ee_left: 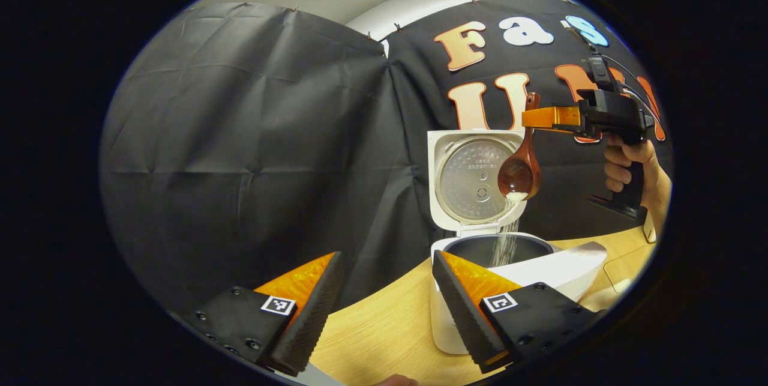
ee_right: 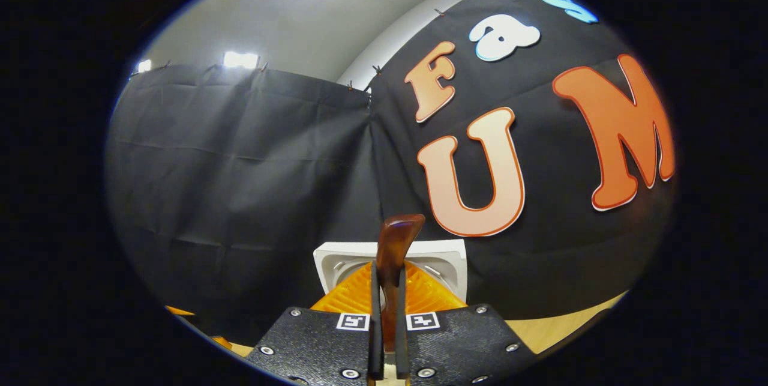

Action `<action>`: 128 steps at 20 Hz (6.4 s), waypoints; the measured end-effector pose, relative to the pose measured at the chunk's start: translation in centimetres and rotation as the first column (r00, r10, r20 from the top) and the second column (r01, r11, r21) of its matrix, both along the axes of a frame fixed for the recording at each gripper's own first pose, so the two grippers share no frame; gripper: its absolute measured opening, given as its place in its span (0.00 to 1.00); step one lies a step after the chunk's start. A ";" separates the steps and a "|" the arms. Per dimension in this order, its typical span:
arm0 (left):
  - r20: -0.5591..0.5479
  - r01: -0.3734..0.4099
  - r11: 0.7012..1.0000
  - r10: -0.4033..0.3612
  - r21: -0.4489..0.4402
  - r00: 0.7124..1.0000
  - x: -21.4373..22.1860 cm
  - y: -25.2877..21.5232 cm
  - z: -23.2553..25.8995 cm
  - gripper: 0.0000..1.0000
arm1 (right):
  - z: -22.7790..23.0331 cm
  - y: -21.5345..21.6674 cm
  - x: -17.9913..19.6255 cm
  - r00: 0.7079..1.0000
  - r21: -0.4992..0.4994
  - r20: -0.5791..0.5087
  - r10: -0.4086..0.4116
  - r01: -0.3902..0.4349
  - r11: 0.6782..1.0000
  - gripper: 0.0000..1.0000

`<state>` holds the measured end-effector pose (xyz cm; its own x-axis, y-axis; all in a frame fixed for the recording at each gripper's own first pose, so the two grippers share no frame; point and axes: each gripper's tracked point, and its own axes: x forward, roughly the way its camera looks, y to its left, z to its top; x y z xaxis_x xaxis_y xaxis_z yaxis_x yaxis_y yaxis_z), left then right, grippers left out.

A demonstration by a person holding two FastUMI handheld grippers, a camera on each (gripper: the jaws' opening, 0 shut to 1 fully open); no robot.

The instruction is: Close the left gripper, press the button to open the rice cooker; take a wooden spoon from the chopstick holder with the right hand, scoop a spoonful of rice and pour it into the rice cooker, then put the wooden spoon back into the chopstick holder.

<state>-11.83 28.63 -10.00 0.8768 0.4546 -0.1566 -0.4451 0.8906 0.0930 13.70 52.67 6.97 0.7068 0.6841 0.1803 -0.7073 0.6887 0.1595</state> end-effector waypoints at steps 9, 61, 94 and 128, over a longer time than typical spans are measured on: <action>0.010 0.000 1.000 0.000 0.008 1.000 -0.8 -0.8 0.7 0.97 | 1.9 0.5 -3.0 0.966 -0.106 0.247 0.078 -0.053 0.993 0.08; 0.034 0.275 0.958 -0.273 -0.086 0.961 7.9 -16.9 0.8 0.97 | -14.7 -53.2 -17.6 0.537 -0.174 -0.441 -0.719 0.735 0.655 0.08; 0.221 0.160 0.983 -0.177 0.095 0.959 28.0 -7.5 18.4 0.93 | -18.2 -58.2 -19.7 0.549 -0.248 -0.450 -0.705 0.681 0.689 0.47; -0.162 0.334 0.913 -0.375 -0.232 0.913 27.6 -10.9 9.2 0.82 | -10.5 -59.1 -21.2 0.614 -0.146 -0.301 -0.729 0.726 0.672 0.77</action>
<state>15.79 17.69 -0.79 0.9153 0.0614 -0.3980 -0.0865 0.9952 -0.0453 -7.47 -6.45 -3.58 0.9866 -0.0790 -0.1431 0.1148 0.9581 0.2625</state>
